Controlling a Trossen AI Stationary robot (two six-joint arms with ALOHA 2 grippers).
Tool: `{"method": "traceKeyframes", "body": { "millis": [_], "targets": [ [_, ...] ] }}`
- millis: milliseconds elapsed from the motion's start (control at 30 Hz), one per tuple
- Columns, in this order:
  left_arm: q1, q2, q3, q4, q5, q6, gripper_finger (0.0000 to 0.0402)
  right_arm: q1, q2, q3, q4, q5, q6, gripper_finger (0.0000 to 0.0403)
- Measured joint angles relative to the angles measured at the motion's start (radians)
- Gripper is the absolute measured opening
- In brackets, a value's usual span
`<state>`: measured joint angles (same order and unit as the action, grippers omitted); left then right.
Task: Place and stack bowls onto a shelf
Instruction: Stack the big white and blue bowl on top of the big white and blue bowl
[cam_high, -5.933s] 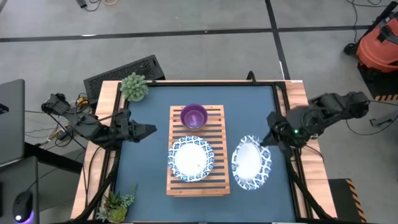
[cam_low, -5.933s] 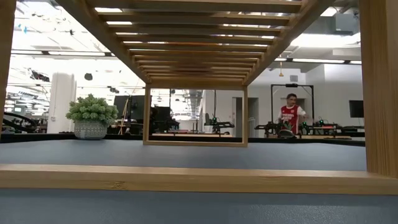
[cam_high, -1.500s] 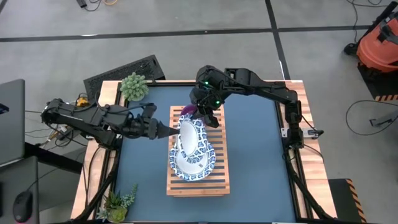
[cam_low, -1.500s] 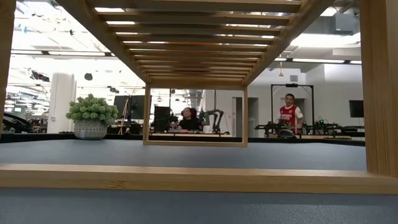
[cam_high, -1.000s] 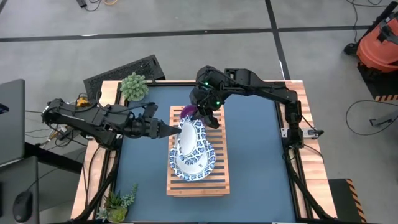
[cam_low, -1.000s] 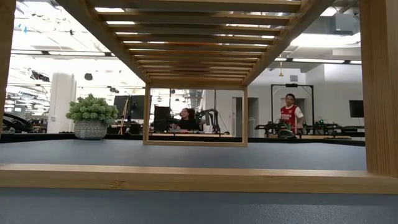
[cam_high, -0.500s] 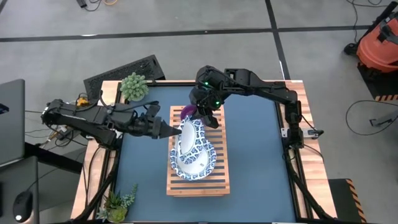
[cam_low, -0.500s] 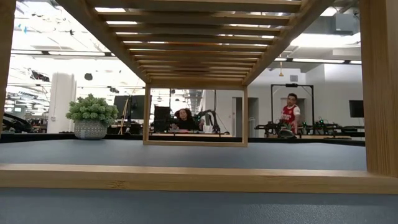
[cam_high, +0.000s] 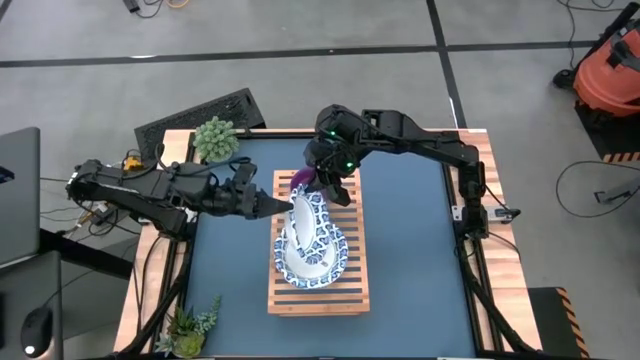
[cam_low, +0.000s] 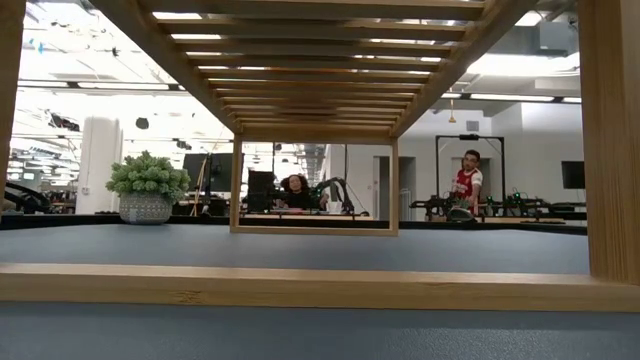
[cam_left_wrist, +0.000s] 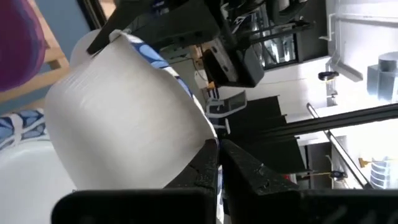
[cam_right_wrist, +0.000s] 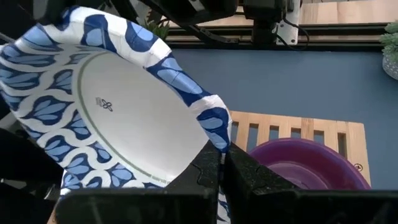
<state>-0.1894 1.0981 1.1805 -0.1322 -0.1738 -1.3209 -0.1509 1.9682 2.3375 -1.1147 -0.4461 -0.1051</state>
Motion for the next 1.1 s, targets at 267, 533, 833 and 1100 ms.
{"method": "traceKeyframes", "body": {
  "millis": [267,533,833,1100],
  "targets": [
    [0.0,-0.005,0.0,0.038,-0.014,0.045,0.0,-0.003,-0.048,0.0,0.002,0.003,-0.008,0.0081],
    [-0.019,-0.037,0.0,0.084,-0.037,0.13,0.0,-0.013,-0.15,0.001,-0.02,0.002,-0.02,0.0141],
    [-0.12,-0.084,0.0,0.17,-0.186,0.286,0.0,-0.017,-0.313,0.002,-0.045,0.002,0.004,0.0175],
    [-0.197,-0.063,0.0,0.458,-0.213,0.554,0.0,0.011,-0.385,-0.007,-0.124,-0.001,0.037,0.0173]
  ]
}}
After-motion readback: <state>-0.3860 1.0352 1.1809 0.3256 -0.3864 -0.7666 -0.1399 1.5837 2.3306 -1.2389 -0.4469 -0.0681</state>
